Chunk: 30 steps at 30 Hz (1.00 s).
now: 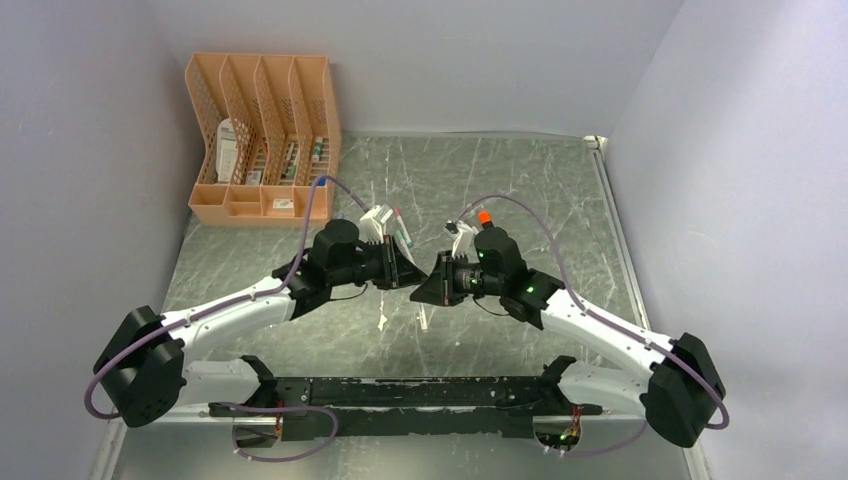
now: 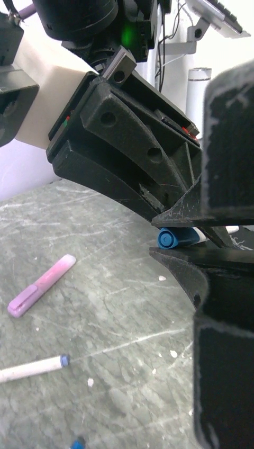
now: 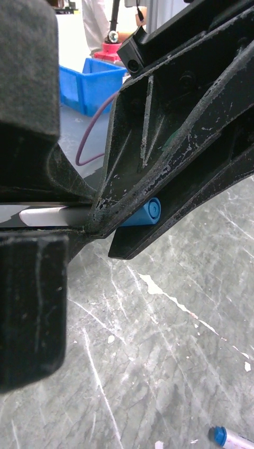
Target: Open the pen caps
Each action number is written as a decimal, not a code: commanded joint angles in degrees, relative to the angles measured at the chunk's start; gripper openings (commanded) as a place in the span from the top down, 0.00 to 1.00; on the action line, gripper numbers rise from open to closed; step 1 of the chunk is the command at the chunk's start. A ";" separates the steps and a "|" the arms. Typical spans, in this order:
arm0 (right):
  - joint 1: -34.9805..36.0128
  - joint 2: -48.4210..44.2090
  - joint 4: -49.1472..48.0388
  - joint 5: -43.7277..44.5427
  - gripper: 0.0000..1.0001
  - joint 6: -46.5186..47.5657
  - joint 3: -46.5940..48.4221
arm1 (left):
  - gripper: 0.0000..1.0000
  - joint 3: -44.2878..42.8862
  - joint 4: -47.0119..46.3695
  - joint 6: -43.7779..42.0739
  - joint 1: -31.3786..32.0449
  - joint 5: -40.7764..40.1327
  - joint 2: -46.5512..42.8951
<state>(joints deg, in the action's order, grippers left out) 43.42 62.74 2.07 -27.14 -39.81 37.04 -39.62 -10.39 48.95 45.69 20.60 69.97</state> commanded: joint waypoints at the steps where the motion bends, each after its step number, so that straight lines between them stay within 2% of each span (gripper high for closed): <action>1: 1.21 -3.96 0.29 -4.05 1.00 -1.80 1.20 | 0.93 1.16 -7.68 0.45 0.70 2.22 1.23; 7: 2.13 -7.95 -2.16 -4.19 1.00 -6.58 -5.37 | 0.93 2.61 -10.59 0.74 0.66 1.16 1.67; 12: 5.50 -10.51 -5.34 -2.67 1.00 -9.57 -10.55 | 0.93 2.43 -12.11 0.46 0.63 -0.50 3.26; 18: 13.86 -14.91 -7.48 4.69 1.00 -13.58 -14.96 | 0.93 2.28 -10.76 0.01 0.65 -3.93 1.28; 24: 22.89 -16.24 -8.65 12.48 1.00 -16.95 -15.86 | 0.93 1.22 -4.76 -3.22 0.34 -8.52 -2.82; 30: 31.10 -10.78 -12.34 17.51 1.00 -18.90 -16.29 | 0.93 3.41 -12.55 -0.48 -8.51 -2.93 -2.28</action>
<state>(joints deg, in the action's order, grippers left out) 66.19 49.12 -9.26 0.43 -56.05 21.82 -35.55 -8.49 49.08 46.89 28.84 66.35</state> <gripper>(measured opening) 0.096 0.220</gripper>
